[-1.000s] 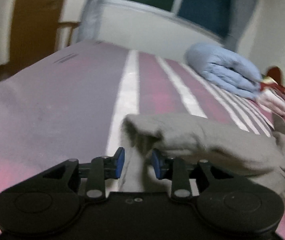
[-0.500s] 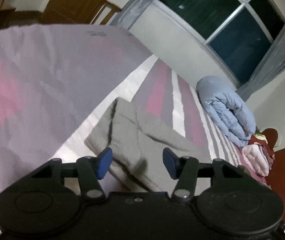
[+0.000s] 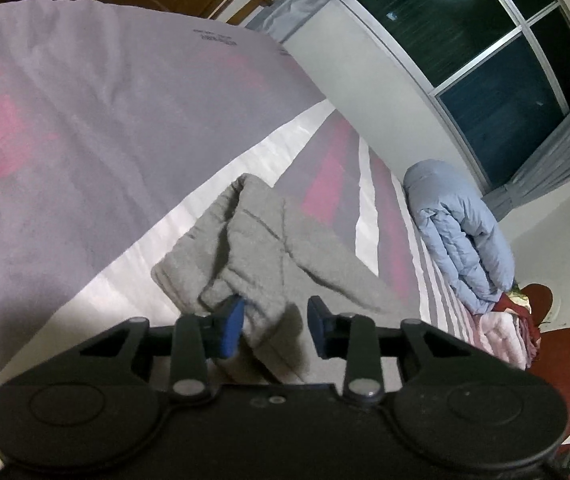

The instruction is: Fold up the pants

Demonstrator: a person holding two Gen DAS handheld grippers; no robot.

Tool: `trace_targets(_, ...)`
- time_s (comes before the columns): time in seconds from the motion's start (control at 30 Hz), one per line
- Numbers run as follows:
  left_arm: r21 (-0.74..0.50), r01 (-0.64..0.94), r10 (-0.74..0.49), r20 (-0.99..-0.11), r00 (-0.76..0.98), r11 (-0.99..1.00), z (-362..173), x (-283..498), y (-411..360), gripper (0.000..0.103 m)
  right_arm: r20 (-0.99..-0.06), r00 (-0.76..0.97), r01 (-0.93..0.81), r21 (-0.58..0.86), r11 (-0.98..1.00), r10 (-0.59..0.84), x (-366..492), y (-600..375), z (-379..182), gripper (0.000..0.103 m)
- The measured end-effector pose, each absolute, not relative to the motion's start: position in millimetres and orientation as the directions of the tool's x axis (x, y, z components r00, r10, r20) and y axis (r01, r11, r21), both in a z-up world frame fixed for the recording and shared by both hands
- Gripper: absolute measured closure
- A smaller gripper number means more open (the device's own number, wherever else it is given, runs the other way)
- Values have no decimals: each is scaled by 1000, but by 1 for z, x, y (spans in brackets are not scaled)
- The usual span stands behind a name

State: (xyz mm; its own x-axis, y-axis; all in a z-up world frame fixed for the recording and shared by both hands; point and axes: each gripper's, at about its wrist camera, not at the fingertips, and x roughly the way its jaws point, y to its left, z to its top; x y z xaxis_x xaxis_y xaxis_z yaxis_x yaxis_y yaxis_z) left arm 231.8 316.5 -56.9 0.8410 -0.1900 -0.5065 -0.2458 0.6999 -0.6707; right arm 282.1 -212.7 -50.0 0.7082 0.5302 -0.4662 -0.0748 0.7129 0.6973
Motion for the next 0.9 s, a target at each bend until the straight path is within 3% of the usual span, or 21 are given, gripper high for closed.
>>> trace_targets(0.07,-666,-255,-183,-514,838,701,-57,233,318,79,-500,685,-29,707,706,529,293,-211,-53,71)
trace_targets(0.2,-658,-273,-175,-531,829,701,-55,233,319,90,-528,670,31,722,691,522,305,-216,-56,73)
trace_targets(0.23,-658,-275,-177,-534,827,701,-56,235,321,92,-528,672,18,713,701,520,304,-216,-55,89)
trace_targets(0.37,-672,-260,-200,-526,826,694,-57,238,328,92,-523,674,-19,694,720,522,296,-218,-53,90)
trace_targets(0.63,-671,-264,-177,-513,840,693,-54,230,313,66,-543,664,-6,684,729,514,287,-215,-60,90)
trace_targets(0.9,-691,-332,-109,-510,853,642,-63,203,309,68,-529,681,-26,674,738,507,287,-206,-50,90)
